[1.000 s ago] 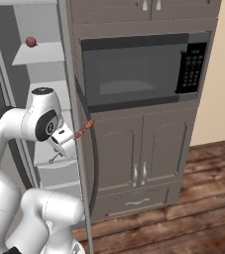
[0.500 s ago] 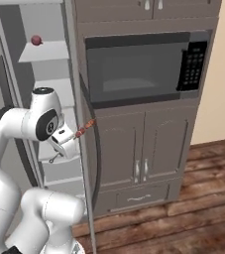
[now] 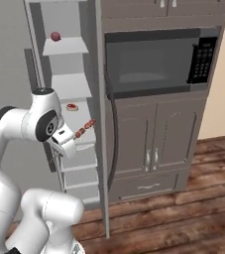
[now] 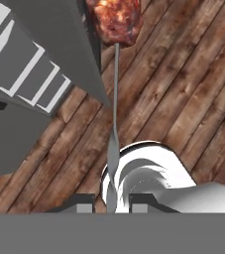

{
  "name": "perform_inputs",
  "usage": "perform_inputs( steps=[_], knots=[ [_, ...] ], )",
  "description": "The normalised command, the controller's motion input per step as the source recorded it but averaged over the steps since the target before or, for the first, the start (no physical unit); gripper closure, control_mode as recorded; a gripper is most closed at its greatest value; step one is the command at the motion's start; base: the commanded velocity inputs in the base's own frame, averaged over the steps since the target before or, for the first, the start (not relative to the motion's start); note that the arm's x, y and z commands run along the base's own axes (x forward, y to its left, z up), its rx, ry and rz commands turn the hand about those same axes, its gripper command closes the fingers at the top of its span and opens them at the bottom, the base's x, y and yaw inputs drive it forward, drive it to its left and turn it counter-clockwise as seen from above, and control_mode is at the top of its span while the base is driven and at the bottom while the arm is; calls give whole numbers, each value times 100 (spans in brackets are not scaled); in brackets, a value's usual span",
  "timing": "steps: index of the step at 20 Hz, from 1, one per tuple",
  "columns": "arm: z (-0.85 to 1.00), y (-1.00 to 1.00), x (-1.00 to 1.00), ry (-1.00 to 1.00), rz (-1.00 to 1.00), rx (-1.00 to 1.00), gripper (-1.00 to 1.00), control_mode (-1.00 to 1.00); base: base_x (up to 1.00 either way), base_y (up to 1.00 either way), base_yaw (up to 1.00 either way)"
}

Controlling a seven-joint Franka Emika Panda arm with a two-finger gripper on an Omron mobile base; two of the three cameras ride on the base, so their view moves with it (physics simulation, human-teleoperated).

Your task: Store the kebab skewer in the freezer for long-term storage. Close the freezer door after placing the cooked food.

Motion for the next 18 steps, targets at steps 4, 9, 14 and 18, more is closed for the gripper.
perform_inputs(
  steps=[4, 9, 14, 18],
  knots=[
    [0, 0, 0, 0, 0, 0, 100, 100, -1, 31, 20],
    [0, 0, 0, 0, 0, 0, 100, 100, 0, 6, 26],
    [0, 0, 0, 0, 0, 0, 100, 100, 18, 0, 30],
    [0, 0, 0, 0, 0, 0, 100, 100, 54, 0, 32]
  ],
)
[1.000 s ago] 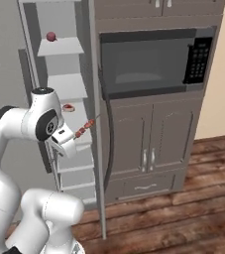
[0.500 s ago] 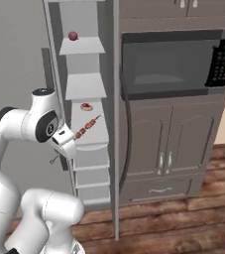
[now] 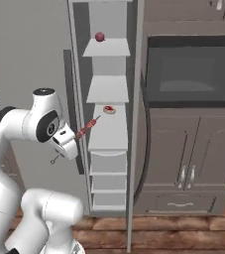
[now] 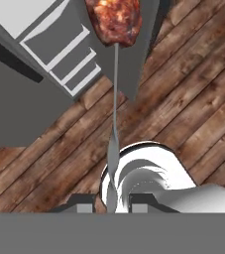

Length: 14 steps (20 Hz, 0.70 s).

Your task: Store the kebab skewer in the freezer for long-term storage. Close the freezer door after placing the cooked food.

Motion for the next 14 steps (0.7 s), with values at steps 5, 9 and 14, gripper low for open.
perform_inputs(
  steps=[5, 9, 14],
  knots=[
    [0, 0, 0, 0, 0, 0, 100, 100, 44, -1, 18],
    [0, 0, 0, 0, 0, 0, 100, 100, 46, -8, 1],
    [0, 0, 0, 0, 0, 0, 100, 100, 51, -20, 0]
  ],
)
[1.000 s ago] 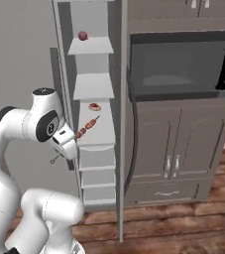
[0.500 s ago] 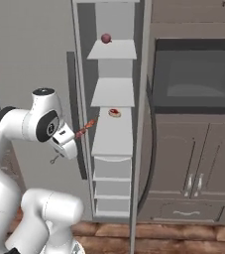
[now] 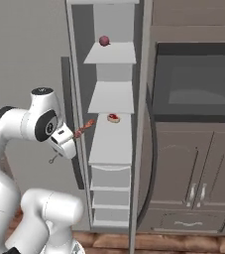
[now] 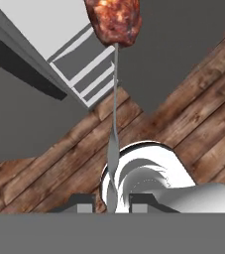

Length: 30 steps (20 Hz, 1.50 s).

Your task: Store the kebab skewer in the freezer for long-term storage. Close the freezer door after placing the cooked food.

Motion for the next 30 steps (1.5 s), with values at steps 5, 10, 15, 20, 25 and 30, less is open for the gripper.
perform_inputs(
  steps=[5, 10, 15, 20, 25, 30],
  knots=[
    [0, 0, 0, 0, 0, 0, 100, 100, 41, -27, 0],
    [0, 0, 0, 0, 0, 0, 100, 100, 25, -36, 0],
    [0, 0, 0, 0, 0, 0, 100, 100, 19, -43, 0],
    [0, 0, 0, 0, 0, 0, 100, 100, 18, -37, 0],
    [0, 0, 0, 0, 0, 0, 100, 100, 26, -2, 0],
    [0, 0, 0, 0, 0, 0, 100, 100, 35, 0, 0]
  ],
)
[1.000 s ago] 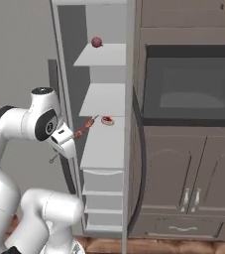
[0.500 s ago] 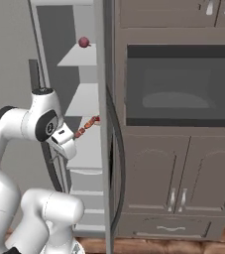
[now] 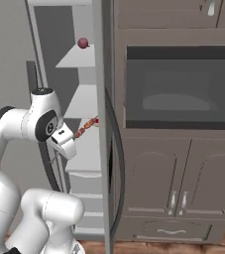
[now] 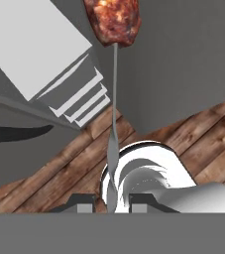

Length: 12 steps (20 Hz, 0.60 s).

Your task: Store the kebab skewer in the freezer for long-term storage. Close the freezer door after placing the cooked food.

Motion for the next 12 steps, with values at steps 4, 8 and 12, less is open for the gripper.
perform_inputs(
  steps=[4, 8, 12],
  knots=[
    [0, 0, 0, 0, 0, 0, 100, 100, 39, 0, 0],
    [0, 0, 0, 0, 0, 0, 100, 100, 36, 0, 0],
    [0, 0, 0, 0, 0, 0, 100, 100, 45, 0, 0]
  ],
)
